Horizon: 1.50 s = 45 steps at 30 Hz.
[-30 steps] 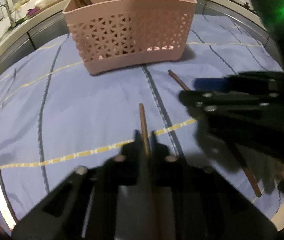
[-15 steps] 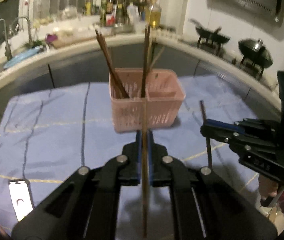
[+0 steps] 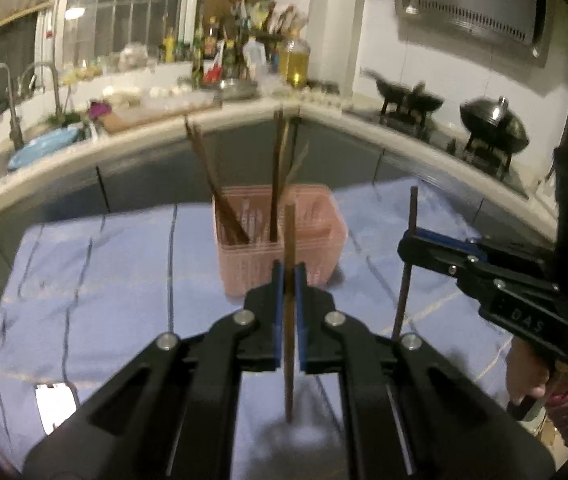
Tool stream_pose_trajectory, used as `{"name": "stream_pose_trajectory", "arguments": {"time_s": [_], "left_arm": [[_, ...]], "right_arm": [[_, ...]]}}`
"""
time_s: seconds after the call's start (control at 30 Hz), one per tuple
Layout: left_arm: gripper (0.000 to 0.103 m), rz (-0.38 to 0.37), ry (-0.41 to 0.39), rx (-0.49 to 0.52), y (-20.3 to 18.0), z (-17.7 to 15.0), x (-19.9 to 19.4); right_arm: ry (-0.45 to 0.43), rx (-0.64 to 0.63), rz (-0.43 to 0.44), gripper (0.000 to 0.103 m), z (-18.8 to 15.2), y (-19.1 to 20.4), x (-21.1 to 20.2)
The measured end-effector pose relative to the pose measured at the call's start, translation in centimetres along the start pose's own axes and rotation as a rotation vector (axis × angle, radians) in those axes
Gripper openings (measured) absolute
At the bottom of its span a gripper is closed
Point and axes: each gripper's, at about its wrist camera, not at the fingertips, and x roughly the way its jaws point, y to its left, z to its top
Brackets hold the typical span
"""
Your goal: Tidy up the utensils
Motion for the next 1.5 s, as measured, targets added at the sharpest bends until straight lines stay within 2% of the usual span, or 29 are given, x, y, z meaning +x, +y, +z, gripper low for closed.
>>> {"name": "stream_pose_trajectory", "arguments": {"time_s": [0.17, 0.23, 0.33, 0.43, 0.6, 0.8, 0.93, 1.03, 1.1, 1.13, 1.2, 1.33, 1.4, 1.5], "left_arm": [[0.005, -0.009, -0.118, 0.003, 0.0, 6.5, -2.4], [0.005, 0.021, -0.177, 0.010, 0.0, 9.3, -2.9], [0.005, 0.041, -0.218, -0.002, 0.3, 12.3, -2.0], [0.005, 0.085, -0.238, -0.003, 0.6, 13.7, 0.4], [0.005, 0.092, -0.180, -0.025, 1.8, 13.3, 5.3], [0.005, 0.111, -0.095, -0.026, 2.8, 10.2, 11.0], [0.005, 0.114, -0.035, -0.028, 3.1, 8.0, 13.4], [0.008, 0.133, 0.022, -0.029, 3.4, 7.4, 14.2], [0.018, 0.132, 0.029, -0.055, 3.8, 7.7, 13.6], [0.022, 0.132, 0.010, -0.071, 4.0, 7.9, 12.8], [0.035, 0.139, -0.055, -0.093, 4.3, 8.7, 10.2], [0.037, 0.132, -0.153, -0.109, 4.0, 9.5, 5.1], [0.042, 0.121, -0.193, -0.115, 3.7, 9.1, 2.3], [0.050, 0.111, -0.227, -0.123, 3.3, 7.1, -0.8]], "right_arm": [[-0.121, 0.015, -0.017, 0.005, 6.7, -0.5, -0.4], [-0.188, 0.023, -0.037, 0.005, 9.7, -0.8, 0.4], [-0.271, 0.029, -0.078, 0.005, 12.3, -1.2, 2.0], [-0.313, 0.017, -0.123, 0.005, 13.3, -1.9, 4.8], [-0.281, 0.010, -0.143, 0.005, 12.0, -3.3, 9.7], [-0.205, -0.009, -0.149, 0.005, 8.3, -4.5, 13.8], [-0.135, 0.030, -0.115, 0.005, 6.9, -5.4, 15.1], [-0.039, 0.059, -0.089, 0.009, 6.7, -5.7, 15.7], [-0.038, 0.094, -0.062, 0.021, 6.9, -5.8, 14.6], [-0.056, 0.105, -0.055, 0.025, 7.1, -5.7, 13.9], [-0.116, 0.120, -0.043, 0.041, 7.6, -5.1, 11.4], [-0.207, 0.126, -0.020, 0.046, 8.0, -3.6, 6.0], [-0.233, 0.147, -0.014, 0.051, 7.3, -3.1, 3.6], [-0.228, 0.203, -0.029, 0.059, 4.0, -2.4, 0.4]]}}
